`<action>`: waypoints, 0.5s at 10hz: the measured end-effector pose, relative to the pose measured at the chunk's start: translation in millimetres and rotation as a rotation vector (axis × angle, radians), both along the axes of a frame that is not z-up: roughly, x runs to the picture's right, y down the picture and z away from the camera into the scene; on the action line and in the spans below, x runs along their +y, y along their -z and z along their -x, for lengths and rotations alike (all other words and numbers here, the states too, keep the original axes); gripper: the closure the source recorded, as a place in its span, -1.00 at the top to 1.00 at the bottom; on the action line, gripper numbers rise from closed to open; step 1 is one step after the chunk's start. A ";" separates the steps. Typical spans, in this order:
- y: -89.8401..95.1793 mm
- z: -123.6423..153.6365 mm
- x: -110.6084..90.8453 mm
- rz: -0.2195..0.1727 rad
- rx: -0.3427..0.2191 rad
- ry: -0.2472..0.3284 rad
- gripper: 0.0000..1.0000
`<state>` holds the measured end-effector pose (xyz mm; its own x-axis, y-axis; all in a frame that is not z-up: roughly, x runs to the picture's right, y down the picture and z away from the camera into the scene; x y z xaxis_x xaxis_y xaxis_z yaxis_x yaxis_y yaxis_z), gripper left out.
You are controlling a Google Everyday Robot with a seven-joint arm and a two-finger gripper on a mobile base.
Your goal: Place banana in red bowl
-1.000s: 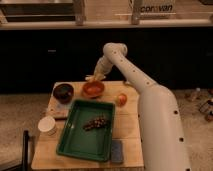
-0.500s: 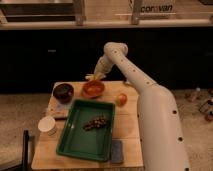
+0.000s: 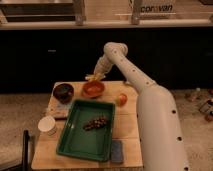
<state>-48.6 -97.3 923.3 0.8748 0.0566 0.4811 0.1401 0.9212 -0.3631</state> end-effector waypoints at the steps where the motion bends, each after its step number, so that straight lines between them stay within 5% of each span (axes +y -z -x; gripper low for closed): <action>1: 0.7 0.2 1.2 0.002 -0.006 0.002 0.46; 5: 3.1 2.7 3.8 0.005 -0.025 0.010 0.60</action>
<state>-51.4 -93.6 920.2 0.8630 0.0503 0.5027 0.1587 0.9177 -0.3643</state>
